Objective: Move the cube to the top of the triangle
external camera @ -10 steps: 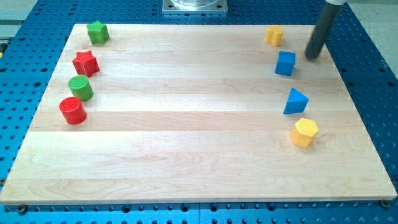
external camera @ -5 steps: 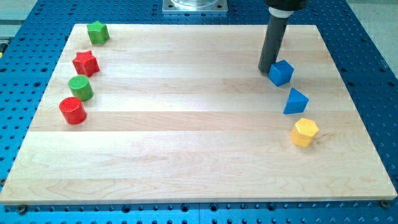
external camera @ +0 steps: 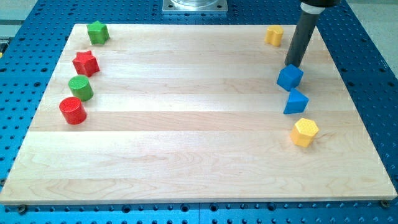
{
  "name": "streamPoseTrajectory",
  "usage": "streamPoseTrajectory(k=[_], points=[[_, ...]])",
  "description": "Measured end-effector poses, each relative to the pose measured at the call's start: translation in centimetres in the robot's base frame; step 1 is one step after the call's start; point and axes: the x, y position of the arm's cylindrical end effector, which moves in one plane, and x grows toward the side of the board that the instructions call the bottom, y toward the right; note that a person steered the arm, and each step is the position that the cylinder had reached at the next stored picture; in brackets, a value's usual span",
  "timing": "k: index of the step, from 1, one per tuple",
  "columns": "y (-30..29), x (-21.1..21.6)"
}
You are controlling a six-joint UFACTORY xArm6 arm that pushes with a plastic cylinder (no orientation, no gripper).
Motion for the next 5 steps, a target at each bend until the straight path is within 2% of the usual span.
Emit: streamPoseTrajectory(k=[1, 2, 4, 5], points=[[3.0, -0.3], [4.3, 3.8], [3.6, -7.2], [-2.6, 0.6]])
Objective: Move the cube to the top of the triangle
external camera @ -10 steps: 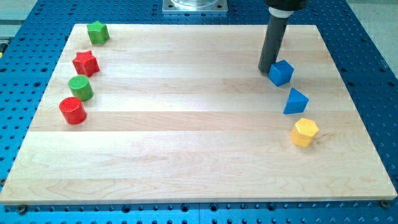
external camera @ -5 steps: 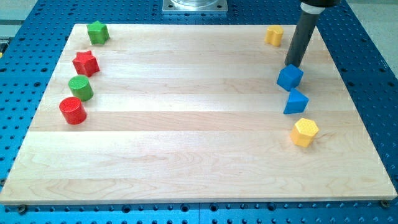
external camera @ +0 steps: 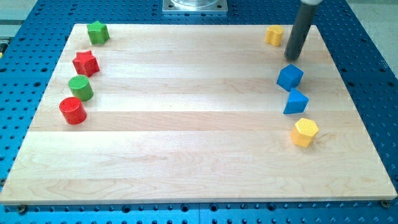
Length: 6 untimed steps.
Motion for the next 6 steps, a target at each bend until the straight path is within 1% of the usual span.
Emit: streamPoseTrajectory(k=[1, 2, 3, 4, 5, 6], points=[[-8.9, 0.3], [-21.7, 0.8], [-26.2, 0.1], [-30.3, -4.6], [-37.7, -7.7], [-44.7, -1.3]])
